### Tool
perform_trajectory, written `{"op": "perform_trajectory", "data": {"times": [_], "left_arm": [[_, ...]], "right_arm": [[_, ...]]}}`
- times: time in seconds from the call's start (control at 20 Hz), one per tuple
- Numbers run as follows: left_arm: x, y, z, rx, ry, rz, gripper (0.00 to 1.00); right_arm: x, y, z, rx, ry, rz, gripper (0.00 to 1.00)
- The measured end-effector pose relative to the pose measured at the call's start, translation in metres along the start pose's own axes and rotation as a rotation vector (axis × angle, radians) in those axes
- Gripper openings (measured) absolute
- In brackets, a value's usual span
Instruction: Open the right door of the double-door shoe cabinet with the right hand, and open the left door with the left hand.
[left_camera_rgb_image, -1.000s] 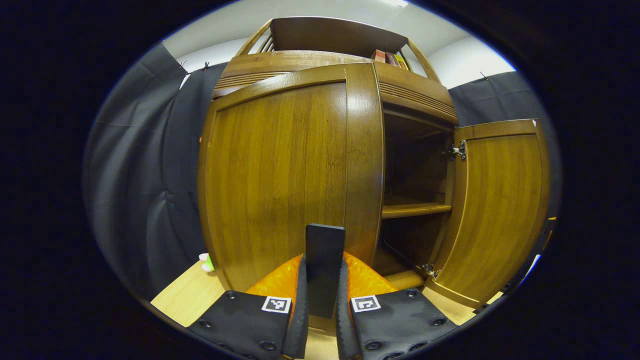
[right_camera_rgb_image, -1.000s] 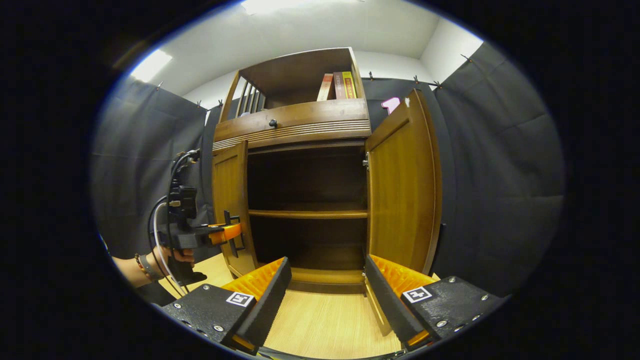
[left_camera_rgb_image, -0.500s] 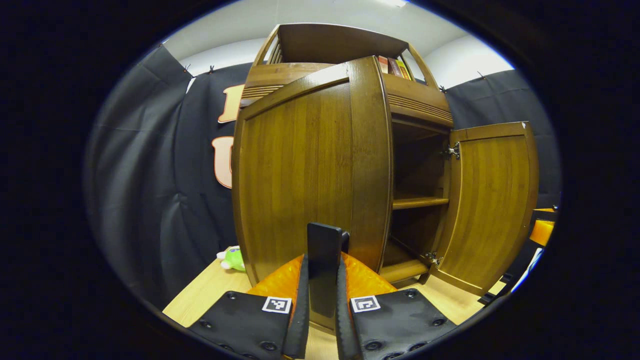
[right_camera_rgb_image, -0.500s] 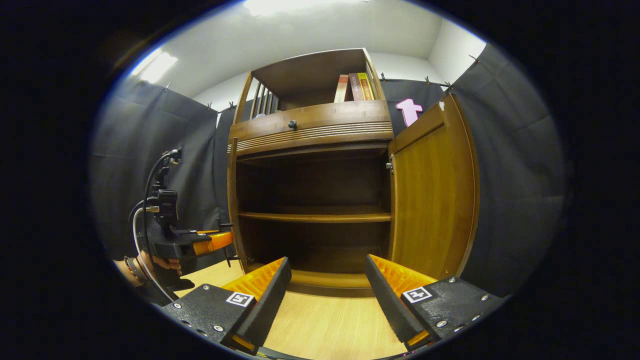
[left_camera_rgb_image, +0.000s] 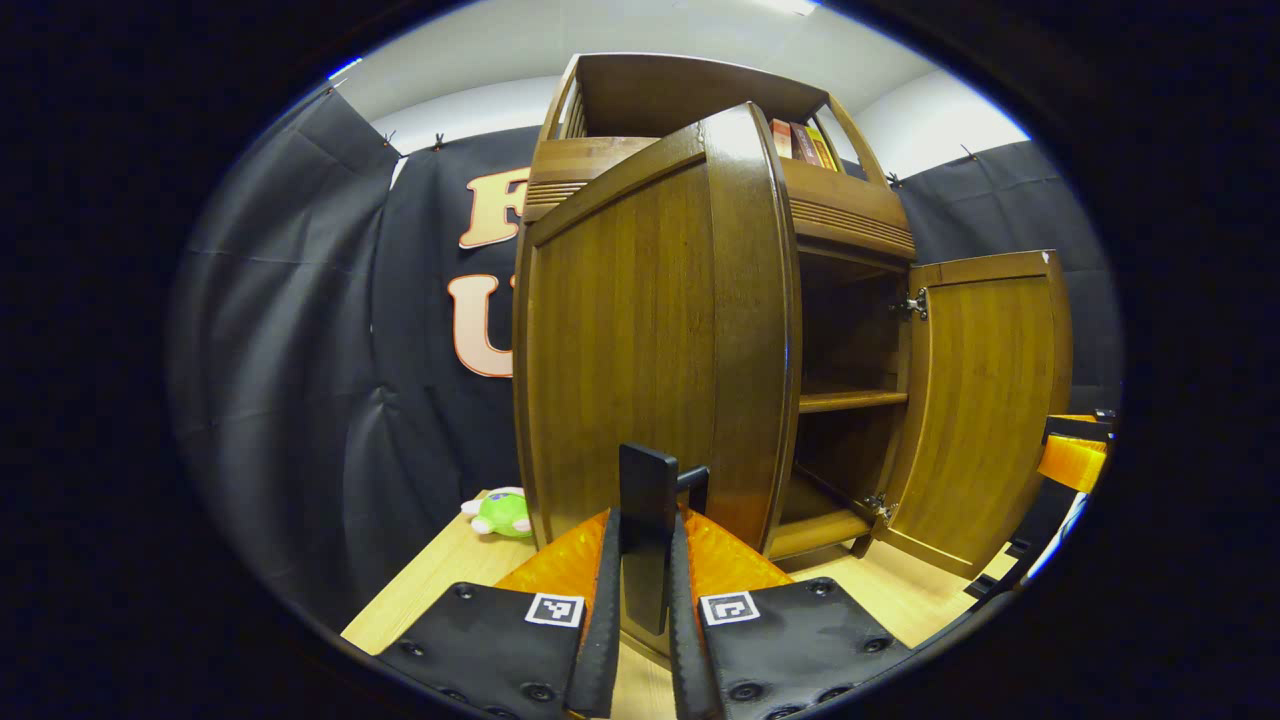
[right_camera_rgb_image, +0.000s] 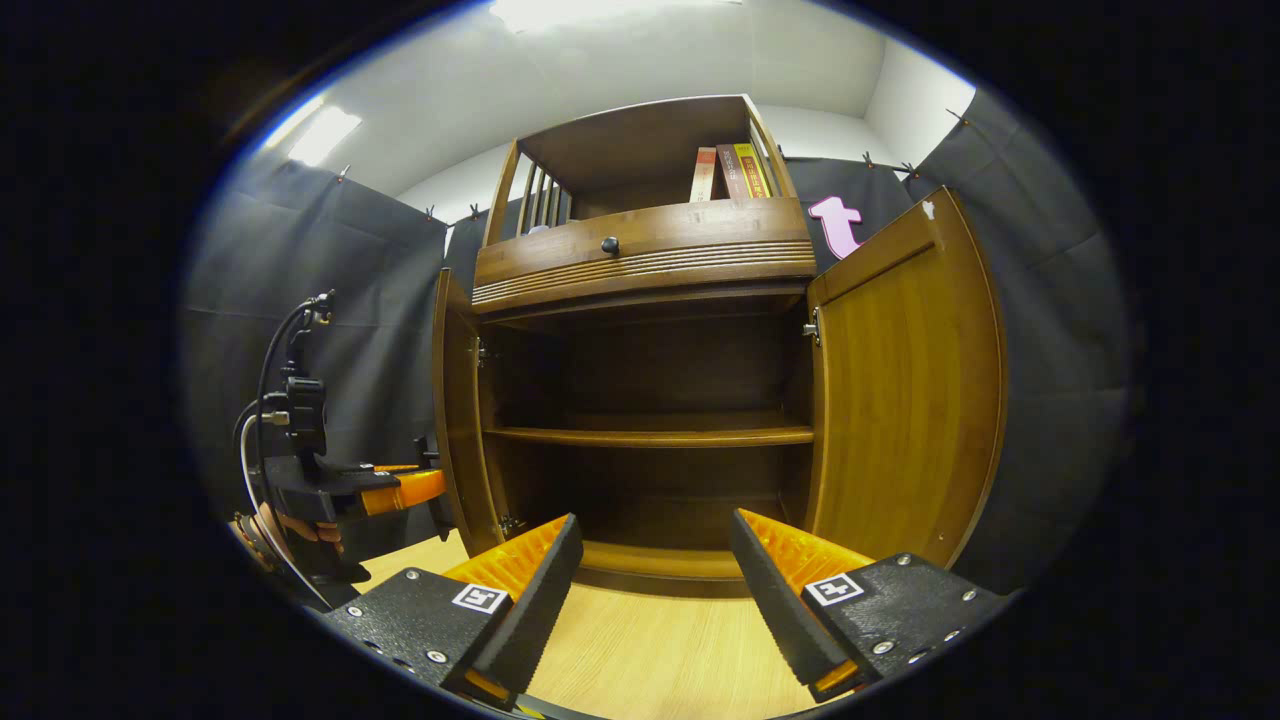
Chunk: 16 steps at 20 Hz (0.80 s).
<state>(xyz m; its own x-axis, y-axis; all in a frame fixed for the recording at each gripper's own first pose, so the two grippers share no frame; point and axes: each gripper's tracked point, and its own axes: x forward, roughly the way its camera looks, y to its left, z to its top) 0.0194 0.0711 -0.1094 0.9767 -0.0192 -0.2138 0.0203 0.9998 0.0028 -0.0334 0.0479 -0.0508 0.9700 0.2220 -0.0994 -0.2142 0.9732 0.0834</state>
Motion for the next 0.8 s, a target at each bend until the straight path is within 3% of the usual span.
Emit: {"op": "perform_trajectory", "data": {"times": [0.25, 0.6, 0.65, 0.7, 0.8], "left_arm": [[-0.011, 0.023, 0.000, 0.016, -0.015, 0.042, 0.28], [-0.022, 0.077, -0.014, -0.057, 0.004, 0.105, 0.23], [-0.024, 0.092, -0.011, -0.064, -0.004, 0.131, 0.22], [-0.028, 0.098, -0.012, -0.076, -0.006, 0.128, 0.09], [-0.030, 0.110, -0.012, -0.090, -0.012, 0.108, 0.12]], "right_arm": [[0.006, 0.007, 0.001, 0.001, -0.004, 0.009, 1.00], [0.011, 0.019, -0.001, -0.011, -0.001, 0.024, 1.00], [0.011, 0.022, -0.001, -0.010, -0.001, 0.027, 1.00], [0.011, 0.025, -0.001, -0.010, 0.000, 0.031, 1.00], [0.015, 0.029, -0.003, -0.015, 0.005, 0.034, 1.00]]}}
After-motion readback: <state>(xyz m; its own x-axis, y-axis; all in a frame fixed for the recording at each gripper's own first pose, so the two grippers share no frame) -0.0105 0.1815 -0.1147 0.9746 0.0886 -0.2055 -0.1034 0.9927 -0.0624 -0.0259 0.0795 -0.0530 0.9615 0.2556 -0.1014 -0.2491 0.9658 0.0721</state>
